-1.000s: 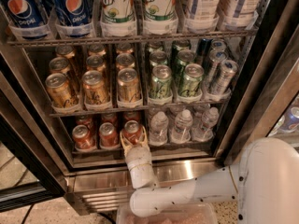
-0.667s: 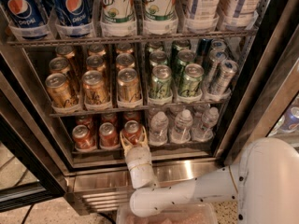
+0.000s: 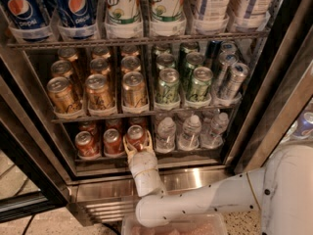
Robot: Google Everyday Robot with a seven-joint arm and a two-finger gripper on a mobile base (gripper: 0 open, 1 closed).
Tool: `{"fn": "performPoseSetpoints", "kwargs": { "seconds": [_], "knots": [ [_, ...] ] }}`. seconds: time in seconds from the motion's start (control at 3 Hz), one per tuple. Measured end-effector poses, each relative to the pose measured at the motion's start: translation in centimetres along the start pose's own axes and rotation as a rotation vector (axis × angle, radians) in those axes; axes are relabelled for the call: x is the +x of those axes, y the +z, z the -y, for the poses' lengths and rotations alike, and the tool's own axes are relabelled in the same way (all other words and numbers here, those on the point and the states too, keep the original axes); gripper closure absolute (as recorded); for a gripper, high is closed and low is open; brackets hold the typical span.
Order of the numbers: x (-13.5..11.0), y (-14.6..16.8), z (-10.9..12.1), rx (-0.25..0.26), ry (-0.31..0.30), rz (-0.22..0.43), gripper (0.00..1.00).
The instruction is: Pick coke can from bottom shelf of fridge
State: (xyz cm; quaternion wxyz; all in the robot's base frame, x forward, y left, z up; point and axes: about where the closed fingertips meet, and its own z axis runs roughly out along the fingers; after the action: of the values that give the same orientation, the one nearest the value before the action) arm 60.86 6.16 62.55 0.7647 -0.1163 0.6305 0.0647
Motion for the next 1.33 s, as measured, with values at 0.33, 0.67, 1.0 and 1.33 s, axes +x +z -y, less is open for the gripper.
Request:
{"fn": "performPoseSetpoints", "kwargs": {
  "seconds": [0.33, 0.67, 1.0, 1.33],
  "knots": [
    [-1.8, -0.4, -0.2, -0.013, 0.011, -0.019, 1.0],
    [-3.1, -1.1, 0.2, -0.026, 0.014, -0.041, 1.0],
    [-3.4, -3.3, 1.5, -0.066, -0.009, -0.109, 1.0],
    [-2.4, -7.0, 3.5, -0.117, -0.016, -0.215, 1.0]
  ]
}}
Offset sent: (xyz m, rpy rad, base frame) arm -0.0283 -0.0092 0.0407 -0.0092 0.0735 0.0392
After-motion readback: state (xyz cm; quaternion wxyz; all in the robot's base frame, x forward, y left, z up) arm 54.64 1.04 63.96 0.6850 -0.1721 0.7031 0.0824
